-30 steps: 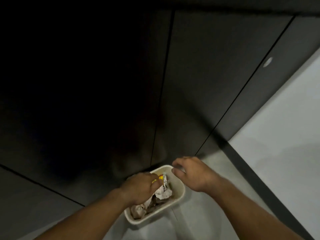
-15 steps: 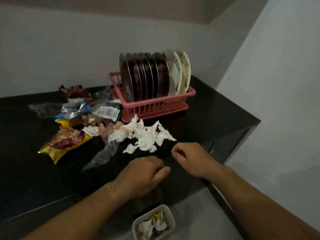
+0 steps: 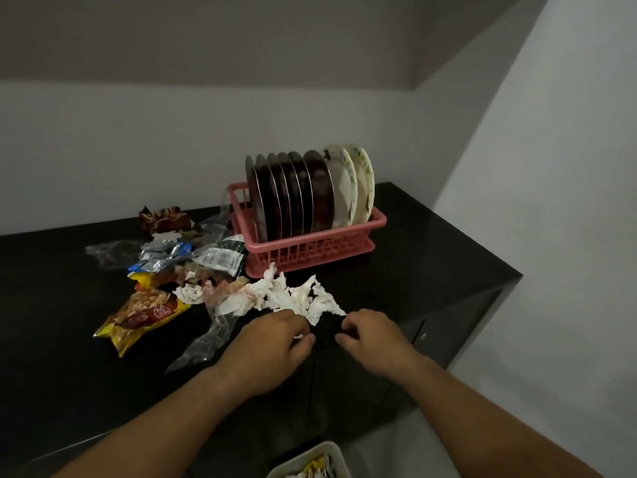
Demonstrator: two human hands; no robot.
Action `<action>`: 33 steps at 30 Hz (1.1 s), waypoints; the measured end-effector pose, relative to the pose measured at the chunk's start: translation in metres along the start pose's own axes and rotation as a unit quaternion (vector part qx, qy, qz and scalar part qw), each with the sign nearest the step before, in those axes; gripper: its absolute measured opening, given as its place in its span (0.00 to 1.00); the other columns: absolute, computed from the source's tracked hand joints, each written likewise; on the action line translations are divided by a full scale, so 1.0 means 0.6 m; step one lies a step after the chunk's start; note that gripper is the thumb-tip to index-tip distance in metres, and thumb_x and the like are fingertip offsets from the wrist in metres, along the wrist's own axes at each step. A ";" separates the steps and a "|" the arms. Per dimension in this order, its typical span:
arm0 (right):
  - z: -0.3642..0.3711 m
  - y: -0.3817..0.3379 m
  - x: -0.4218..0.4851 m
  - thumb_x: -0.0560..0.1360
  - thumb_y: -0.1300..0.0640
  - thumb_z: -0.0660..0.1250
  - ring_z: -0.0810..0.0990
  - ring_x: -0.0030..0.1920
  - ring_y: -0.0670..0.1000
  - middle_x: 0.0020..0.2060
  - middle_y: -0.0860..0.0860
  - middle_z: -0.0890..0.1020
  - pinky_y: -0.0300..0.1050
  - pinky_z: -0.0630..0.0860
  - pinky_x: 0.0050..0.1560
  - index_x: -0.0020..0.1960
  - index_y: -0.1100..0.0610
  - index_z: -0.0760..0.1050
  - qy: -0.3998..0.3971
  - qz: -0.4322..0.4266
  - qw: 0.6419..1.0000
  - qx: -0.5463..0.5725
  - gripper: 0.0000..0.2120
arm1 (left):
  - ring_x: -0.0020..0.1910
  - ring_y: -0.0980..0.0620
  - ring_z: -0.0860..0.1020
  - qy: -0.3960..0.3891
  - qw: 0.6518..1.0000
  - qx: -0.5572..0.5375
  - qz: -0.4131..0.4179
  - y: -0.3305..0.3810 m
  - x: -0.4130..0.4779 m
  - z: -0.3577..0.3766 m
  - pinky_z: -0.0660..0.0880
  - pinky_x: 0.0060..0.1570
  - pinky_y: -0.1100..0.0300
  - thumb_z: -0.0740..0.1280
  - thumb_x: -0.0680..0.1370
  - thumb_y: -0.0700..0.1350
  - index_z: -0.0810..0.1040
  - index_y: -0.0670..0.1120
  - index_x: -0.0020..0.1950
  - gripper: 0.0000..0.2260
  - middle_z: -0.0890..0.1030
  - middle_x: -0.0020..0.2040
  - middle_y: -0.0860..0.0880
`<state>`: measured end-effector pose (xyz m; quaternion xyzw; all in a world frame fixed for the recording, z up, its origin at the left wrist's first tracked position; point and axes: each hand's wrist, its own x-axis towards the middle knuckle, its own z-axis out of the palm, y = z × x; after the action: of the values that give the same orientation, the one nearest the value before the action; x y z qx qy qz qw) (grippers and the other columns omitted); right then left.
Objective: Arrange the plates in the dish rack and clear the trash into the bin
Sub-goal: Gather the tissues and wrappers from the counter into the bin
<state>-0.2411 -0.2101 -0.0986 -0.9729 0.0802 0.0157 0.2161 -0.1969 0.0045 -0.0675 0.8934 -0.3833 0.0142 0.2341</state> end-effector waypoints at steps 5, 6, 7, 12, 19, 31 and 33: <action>0.015 0.007 0.084 0.75 0.41 0.67 0.71 0.65 0.53 0.70 0.50 0.67 0.50 0.73 0.61 0.74 0.50 0.62 -0.006 -0.022 1.000 0.015 0.32 | 0.45 0.59 0.74 0.036 0.998 0.037 -0.040 0.005 0.034 -0.004 0.73 0.45 0.59 0.61 0.79 0.55 0.78 0.54 0.51 0.09 0.77 0.45 0.58; 0.018 0.007 0.101 0.75 0.40 0.67 0.70 0.67 0.55 0.71 0.51 0.65 0.52 0.73 0.62 0.76 0.49 0.58 -0.017 -0.028 0.999 0.008 0.35 | 0.46 0.58 0.74 0.040 0.997 0.045 -0.050 0.005 0.038 -0.003 0.73 0.46 0.58 0.61 0.79 0.55 0.78 0.54 0.52 0.09 0.77 0.46 0.58; 0.021 0.008 0.118 0.75 0.39 0.67 0.69 0.68 0.57 0.72 0.53 0.64 0.54 0.73 0.62 0.77 0.48 0.55 -0.035 -0.033 0.999 -0.012 0.37 | 0.47 0.58 0.75 0.042 0.996 0.052 -0.061 0.005 0.043 0.000 0.73 0.47 0.58 0.61 0.79 0.55 0.78 0.53 0.53 0.10 0.77 0.47 0.57; 0.041 0.021 0.172 0.78 0.45 0.64 0.70 0.63 0.60 0.67 0.56 0.68 0.54 0.73 0.54 0.73 0.50 0.63 -0.099 -0.067 0.985 -0.128 0.26 | 0.49 0.56 0.74 0.035 0.990 0.083 -0.107 0.009 0.057 0.020 0.73 0.47 0.57 0.61 0.80 0.55 0.78 0.52 0.54 0.10 0.77 0.49 0.55; 0.009 0.066 0.175 0.77 0.64 0.64 0.78 0.54 0.56 0.57 0.54 0.76 0.50 0.77 0.53 0.61 0.56 0.74 -0.078 -0.091 0.991 -0.065 0.13 | 0.53 0.54 0.74 0.022 0.987 0.111 -0.116 0.004 0.107 0.033 0.73 0.50 0.56 0.61 0.80 0.54 0.78 0.51 0.56 0.11 0.77 0.51 0.54; -0.091 0.137 0.127 0.77 0.60 0.61 0.79 0.43 0.49 0.51 0.47 0.72 0.41 0.76 0.37 0.48 0.43 0.67 -0.039 -0.036 0.988 0.147 0.12 | 0.67 0.45 0.66 -0.253 0.898 0.351 -0.082 -0.060 0.256 0.098 0.51 0.71 0.34 0.65 0.77 0.51 0.65 0.49 0.72 0.25 0.75 0.63 0.48; -0.085 0.147 0.120 0.78 0.60 0.62 0.80 0.44 0.49 0.52 0.46 0.72 0.43 0.80 0.39 0.55 0.43 0.71 -0.055 -0.026 0.983 0.175 0.13 | 0.65 0.46 0.69 -0.264 0.896 0.349 -0.073 -0.068 0.274 0.106 0.54 0.69 0.35 0.64 0.79 0.48 0.66 0.49 0.72 0.22 0.77 0.61 0.47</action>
<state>-0.1849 -0.3212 -0.0937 -0.9197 0.0441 0.0492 0.3871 -0.0627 -0.1099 -0.1071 0.9141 -0.3354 -0.1064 -0.2017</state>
